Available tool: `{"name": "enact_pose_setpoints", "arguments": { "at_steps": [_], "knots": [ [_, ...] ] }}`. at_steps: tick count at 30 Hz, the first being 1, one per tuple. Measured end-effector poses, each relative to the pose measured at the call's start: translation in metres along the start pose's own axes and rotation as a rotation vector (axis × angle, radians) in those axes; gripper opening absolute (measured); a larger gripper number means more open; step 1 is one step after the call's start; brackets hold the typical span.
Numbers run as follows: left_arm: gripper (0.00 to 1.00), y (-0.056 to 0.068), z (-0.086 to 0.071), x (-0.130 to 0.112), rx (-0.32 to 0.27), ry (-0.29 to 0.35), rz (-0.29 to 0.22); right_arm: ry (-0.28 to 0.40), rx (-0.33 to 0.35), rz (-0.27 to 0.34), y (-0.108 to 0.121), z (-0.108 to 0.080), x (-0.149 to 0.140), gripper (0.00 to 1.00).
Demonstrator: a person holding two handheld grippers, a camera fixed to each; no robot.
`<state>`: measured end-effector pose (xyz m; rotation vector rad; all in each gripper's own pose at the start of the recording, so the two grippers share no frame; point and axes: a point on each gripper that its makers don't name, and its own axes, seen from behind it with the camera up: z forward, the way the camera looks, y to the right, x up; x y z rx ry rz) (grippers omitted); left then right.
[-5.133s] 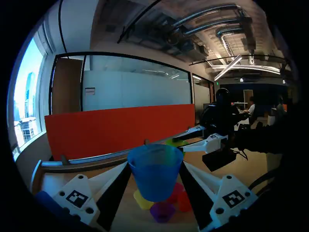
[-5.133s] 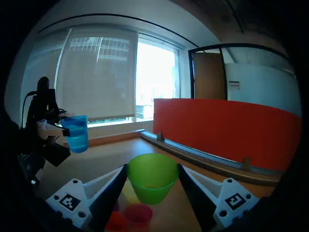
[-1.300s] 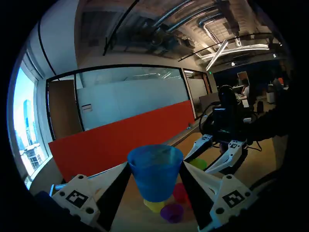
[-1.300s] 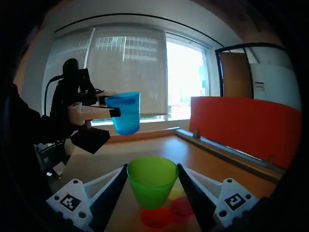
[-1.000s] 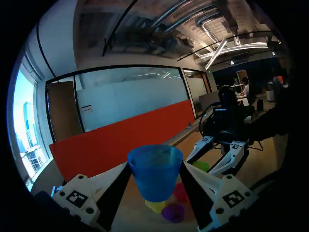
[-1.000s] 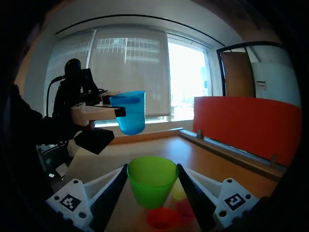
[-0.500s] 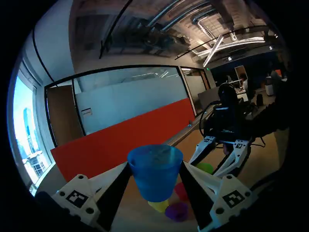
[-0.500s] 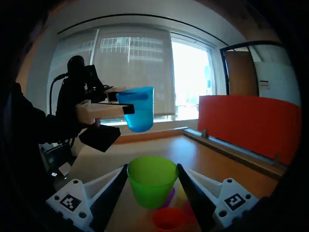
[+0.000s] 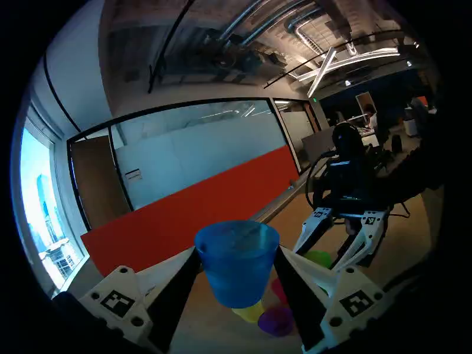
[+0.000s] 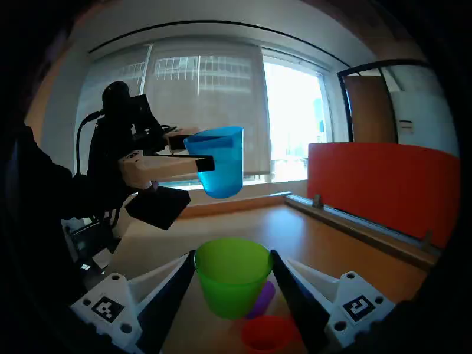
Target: Pour water
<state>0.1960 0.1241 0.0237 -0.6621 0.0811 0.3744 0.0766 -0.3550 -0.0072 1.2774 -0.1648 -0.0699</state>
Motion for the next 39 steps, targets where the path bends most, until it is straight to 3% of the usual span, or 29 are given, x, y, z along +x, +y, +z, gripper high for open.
{"name": "enact_pose_setpoints", "arguments": {
  "at_steps": [8, 39],
  "knots": [
    [0.84, 0.003, 0.002, -0.002, 0.001, -0.013, 0.055, -0.004, 0.01, -0.003, -0.006, 0.002, -0.002, 0.94],
    [0.84, 0.006, 0.001, 0.0, 0.02, -0.027, 0.19, -0.023, 0.054, -0.008, -0.028, 0.008, -0.015, 0.94]
  ]
}}
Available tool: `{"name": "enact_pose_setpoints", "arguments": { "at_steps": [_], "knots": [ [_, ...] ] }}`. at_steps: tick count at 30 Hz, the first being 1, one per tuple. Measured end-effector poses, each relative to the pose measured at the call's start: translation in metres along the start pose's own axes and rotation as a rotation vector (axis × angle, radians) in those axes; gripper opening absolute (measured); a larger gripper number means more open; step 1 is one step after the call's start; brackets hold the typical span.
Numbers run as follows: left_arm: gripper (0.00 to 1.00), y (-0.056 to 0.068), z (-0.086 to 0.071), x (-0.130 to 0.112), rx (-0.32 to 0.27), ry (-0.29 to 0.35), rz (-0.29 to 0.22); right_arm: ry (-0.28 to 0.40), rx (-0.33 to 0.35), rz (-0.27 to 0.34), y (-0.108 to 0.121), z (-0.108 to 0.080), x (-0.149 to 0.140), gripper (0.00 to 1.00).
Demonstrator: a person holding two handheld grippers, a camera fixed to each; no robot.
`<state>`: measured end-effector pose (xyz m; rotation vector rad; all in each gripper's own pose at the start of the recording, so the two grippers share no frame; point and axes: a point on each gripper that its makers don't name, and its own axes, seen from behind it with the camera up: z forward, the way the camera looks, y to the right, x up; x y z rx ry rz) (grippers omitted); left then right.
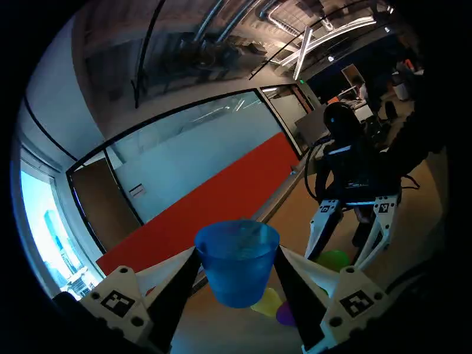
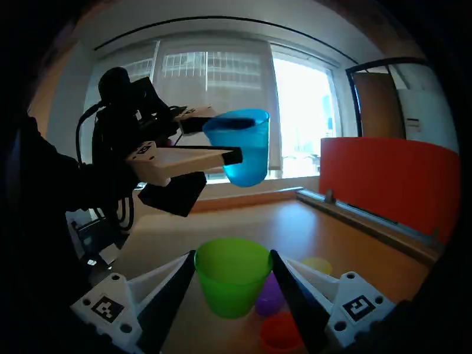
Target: Pour water
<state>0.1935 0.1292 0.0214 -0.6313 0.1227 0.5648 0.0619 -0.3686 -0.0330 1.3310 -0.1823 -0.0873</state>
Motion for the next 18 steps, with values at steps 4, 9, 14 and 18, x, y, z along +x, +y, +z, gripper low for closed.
{"name": "enact_pose_setpoints", "arguments": {
  "at_steps": [4, 9, 14, 18],
  "knots": [
    [0.84, -0.0006, -0.001, 0.0003, 0.002, 0.0, 0.01, -0.002, 0.005, -0.003, -0.0029, 0.0008, -0.001, 0.94],
    [0.84, -0.001, -0.0024, 0.0006, 0.003, -0.001, 0.028, -0.002, 0.012, -0.003, -0.0054, 0.0013, -0.0013, 0.94],
    [0.84, -0.001, -0.0036, 0.0008, 0.005, -0.004, 0.06, -0.004, 0.014, -0.005, -0.0063, 0.0029, -0.0016, 0.94],
    [0.84, 0.0017, -0.0046, -0.0011, -0.003, -0.01, 0.083, -0.002, 0.012, -0.005, -0.0061, 0.0033, -0.0011, 0.94]
  ]
}}
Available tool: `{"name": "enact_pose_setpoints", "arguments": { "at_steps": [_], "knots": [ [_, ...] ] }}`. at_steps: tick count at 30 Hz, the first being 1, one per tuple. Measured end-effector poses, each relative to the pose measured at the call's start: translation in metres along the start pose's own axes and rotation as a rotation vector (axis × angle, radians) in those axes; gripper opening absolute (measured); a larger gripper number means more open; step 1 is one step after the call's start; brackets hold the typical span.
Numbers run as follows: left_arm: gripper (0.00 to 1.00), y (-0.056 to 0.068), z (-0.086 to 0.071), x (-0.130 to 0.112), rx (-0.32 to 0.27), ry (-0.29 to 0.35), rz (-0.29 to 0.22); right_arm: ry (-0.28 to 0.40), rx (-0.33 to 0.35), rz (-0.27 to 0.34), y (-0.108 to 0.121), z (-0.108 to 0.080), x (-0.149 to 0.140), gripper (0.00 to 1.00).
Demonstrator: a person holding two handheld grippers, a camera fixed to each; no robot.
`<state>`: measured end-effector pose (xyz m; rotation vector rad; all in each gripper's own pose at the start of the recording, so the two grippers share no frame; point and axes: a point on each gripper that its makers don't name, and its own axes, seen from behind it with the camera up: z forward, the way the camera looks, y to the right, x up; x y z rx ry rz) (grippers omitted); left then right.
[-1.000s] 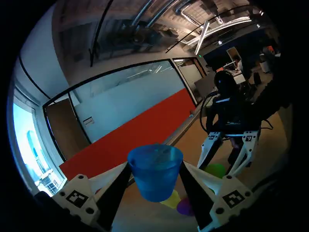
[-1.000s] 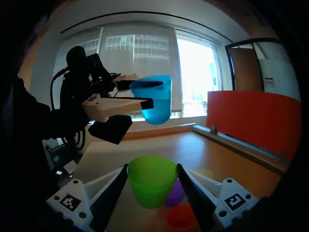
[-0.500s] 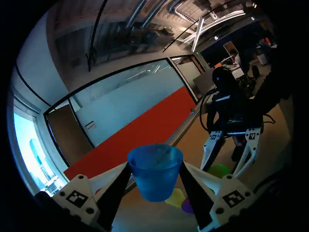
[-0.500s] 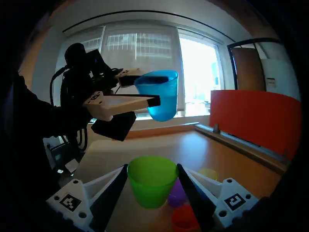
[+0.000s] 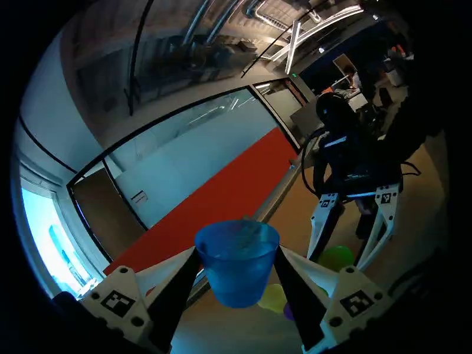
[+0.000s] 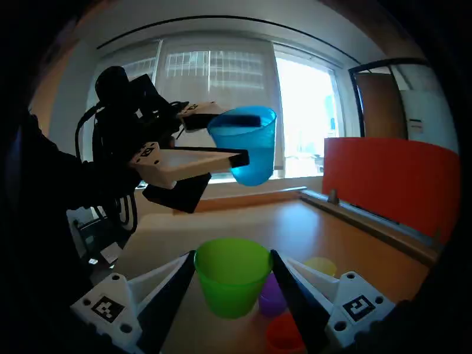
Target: Pour water
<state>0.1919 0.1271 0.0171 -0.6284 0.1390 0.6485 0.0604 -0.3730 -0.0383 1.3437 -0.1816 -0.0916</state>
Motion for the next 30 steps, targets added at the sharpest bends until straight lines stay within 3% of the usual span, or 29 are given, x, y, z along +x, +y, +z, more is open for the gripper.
{"name": "enact_pose_setpoints", "arguments": {
  "at_steps": [8, 30],
  "knots": [
    [0.84, 0.009, -0.001, 0.001, -0.027, 0.001, 0.011, -0.001, -0.002, -0.002, 0.0, -0.001, 0.0, 0.94],
    [0.84, 0.013, -0.003, 0.001, -0.035, -0.008, 0.048, 0.0, 0.001, -0.012, 0.001, 0.002, 0.001, 0.94]
  ]
}}
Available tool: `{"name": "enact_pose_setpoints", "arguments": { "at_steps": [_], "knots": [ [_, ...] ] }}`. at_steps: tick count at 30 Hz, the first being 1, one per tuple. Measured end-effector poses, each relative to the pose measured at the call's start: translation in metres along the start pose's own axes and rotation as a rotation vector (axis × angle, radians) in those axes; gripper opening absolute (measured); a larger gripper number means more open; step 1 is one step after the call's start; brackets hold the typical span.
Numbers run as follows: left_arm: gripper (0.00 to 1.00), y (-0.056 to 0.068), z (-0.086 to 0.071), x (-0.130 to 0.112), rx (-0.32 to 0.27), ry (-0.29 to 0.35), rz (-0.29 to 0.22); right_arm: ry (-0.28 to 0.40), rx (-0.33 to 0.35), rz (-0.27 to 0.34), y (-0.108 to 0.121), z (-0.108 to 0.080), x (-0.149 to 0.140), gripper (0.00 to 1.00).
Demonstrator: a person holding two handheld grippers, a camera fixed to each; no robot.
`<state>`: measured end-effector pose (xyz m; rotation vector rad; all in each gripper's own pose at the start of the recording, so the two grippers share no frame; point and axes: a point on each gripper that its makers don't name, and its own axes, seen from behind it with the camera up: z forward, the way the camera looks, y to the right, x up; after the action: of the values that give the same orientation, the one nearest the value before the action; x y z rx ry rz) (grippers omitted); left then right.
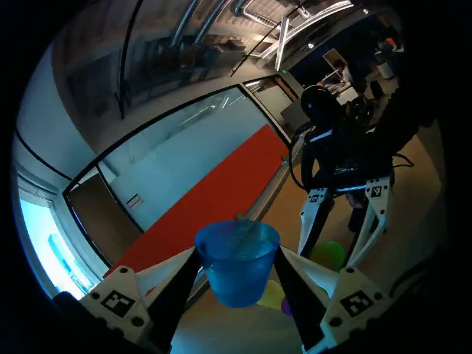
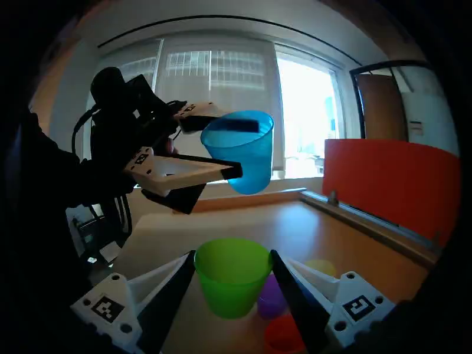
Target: Pour water
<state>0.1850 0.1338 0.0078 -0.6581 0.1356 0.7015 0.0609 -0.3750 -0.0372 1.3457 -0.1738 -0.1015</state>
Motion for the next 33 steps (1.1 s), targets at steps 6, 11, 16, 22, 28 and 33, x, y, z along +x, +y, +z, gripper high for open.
{"name": "enact_pose_setpoints", "arguments": {
  "at_steps": [6, 11, 16, 22, 28, 33],
  "knots": [
    [0.84, -0.0001, -0.0015, 0.0007, 0.004, -0.001, 0.02, -0.001, 0.001, -0.003, -0.0001, 0.0004, 0.0, 0.94],
    [0.83, 0.0039, -0.0016, 0.0004, -0.001, -0.004, 0.038, 0.0, -0.001, -0.004, -0.0003, 0.0007, 0.0013, 0.94],
    [0.83, 0.0061, -0.0016, -0.0008, -0.002, -0.008, 0.053, 0.0, -0.002, -0.006, -0.0001, 0.0008, 0.0018, 0.94],
    [0.83, 0.0063, -0.0021, -0.0002, 0.0, -0.009, 0.068, 0.001, 0.0, -0.006, -0.0004, 0.0007, 0.0027, 0.94],
    [0.83, 0.0046, -0.0025, -0.0009, 0.005, -0.008, 0.084, 0.001, 0.005, -0.007, -0.0024, 0.0004, 0.0038, 0.94],
    [0.83, 0.0048, -0.0022, -0.0019, 0.008, -0.008, 0.101, -0.001, 0.006, -0.011, -0.0027, -0.0001, 0.0044, 0.94]
  ]
}}
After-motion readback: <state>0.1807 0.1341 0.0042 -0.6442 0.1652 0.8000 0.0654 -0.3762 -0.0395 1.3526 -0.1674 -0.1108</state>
